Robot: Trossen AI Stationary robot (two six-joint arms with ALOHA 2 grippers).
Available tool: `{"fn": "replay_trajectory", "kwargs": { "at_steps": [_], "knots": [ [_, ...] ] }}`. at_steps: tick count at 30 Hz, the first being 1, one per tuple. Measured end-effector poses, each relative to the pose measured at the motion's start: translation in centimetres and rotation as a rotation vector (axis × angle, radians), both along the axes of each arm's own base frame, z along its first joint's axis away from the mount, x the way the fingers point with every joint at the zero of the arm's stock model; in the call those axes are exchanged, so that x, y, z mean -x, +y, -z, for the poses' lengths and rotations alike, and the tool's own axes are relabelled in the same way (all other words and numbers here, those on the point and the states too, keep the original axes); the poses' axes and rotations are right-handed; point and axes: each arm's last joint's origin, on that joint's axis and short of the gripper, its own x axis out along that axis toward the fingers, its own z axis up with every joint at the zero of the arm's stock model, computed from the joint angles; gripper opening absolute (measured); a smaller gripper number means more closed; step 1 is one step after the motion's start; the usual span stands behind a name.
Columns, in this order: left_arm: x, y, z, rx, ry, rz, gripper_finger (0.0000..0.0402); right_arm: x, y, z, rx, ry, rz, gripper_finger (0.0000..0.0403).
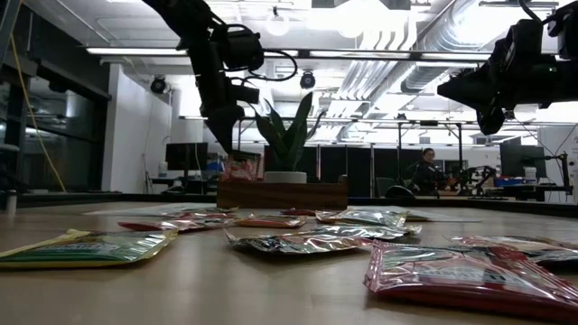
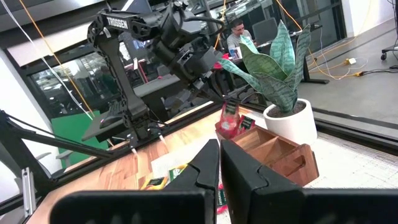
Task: Pick & Place Tea
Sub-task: Put the red tea bag into the left section of the wooden organizer
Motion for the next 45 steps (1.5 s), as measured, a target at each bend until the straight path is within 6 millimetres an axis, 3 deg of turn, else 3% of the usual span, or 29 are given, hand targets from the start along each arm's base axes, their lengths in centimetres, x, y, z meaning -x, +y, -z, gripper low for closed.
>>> {"fn": "replay_trajectory", "kwargs": {
  "at_steps": [19, 26, 33, 38, 45],
  "knots": [
    [-0.1, 0.4, 0.0, 0.048, -0.042, 0.056, 0.0000, 0.0, 0.0, 0.0, 0.000, 0.000, 0.000, 0.0012],
    [0.2, 0.2, 1.7, 0.074, -0.053, 0.036, 0.0000, 0.0, 0.0, 0.0, 0.000, 0.000, 0.000, 0.0012],
    [0.3, 0.2, 1.9, 0.055, -0.043, 0.006, 0.0006, 0.0, 0.0, 0.0, 0.001, -0.001, 0.000, 0.0012],
    [0.3, 0.2, 1.9, 0.067, -0.050, 0.015, 0.0041, 0.0, 0.0, 0.0, 0.000, 0.000, 0.000, 0.0012],
    [0.4, 0.2, 1.9, 0.048, -0.035, 0.005, 0.0137, 0.0, 0.0, 0.0, 0.000, 0.000, 0.000, 0.0012]
  ]
}}
